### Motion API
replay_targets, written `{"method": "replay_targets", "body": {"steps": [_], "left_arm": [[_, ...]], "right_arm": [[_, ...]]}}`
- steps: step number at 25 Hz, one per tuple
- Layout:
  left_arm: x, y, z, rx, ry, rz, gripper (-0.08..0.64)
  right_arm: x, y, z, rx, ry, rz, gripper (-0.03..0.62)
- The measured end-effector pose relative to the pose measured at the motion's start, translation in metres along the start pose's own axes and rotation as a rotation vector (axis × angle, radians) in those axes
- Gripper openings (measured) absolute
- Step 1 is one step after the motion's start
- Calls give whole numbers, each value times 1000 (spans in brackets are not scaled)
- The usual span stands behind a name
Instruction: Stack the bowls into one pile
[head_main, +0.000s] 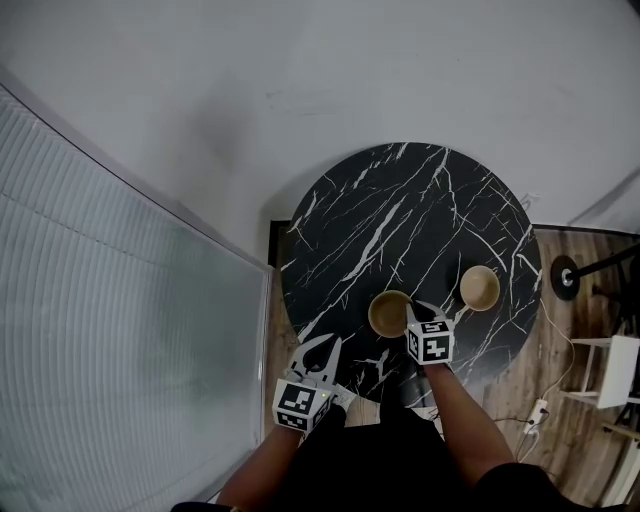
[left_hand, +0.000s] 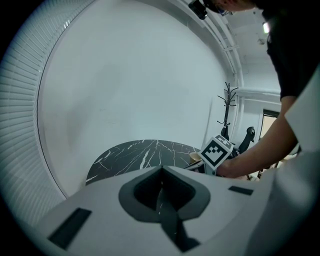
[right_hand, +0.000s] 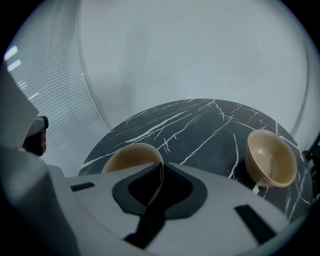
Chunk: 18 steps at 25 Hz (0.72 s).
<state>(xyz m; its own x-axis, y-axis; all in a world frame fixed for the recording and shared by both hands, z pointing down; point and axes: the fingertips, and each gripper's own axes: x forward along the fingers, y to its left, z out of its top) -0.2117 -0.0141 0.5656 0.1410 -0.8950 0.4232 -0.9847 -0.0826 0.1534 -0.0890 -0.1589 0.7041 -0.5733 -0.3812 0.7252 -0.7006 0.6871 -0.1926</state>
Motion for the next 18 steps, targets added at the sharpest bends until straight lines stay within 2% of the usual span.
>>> {"method": "replay_targets", "body": {"steps": [10, 18], "left_arm": [[12, -4, 4, -1, -3, -41, 12], [25, -21, 12, 22, -1, -99, 12]], "right_arm": [[-25, -9, 15, 1, -55, -11, 26], [-55, -31, 46, 30, -152, -50, 26]]}}
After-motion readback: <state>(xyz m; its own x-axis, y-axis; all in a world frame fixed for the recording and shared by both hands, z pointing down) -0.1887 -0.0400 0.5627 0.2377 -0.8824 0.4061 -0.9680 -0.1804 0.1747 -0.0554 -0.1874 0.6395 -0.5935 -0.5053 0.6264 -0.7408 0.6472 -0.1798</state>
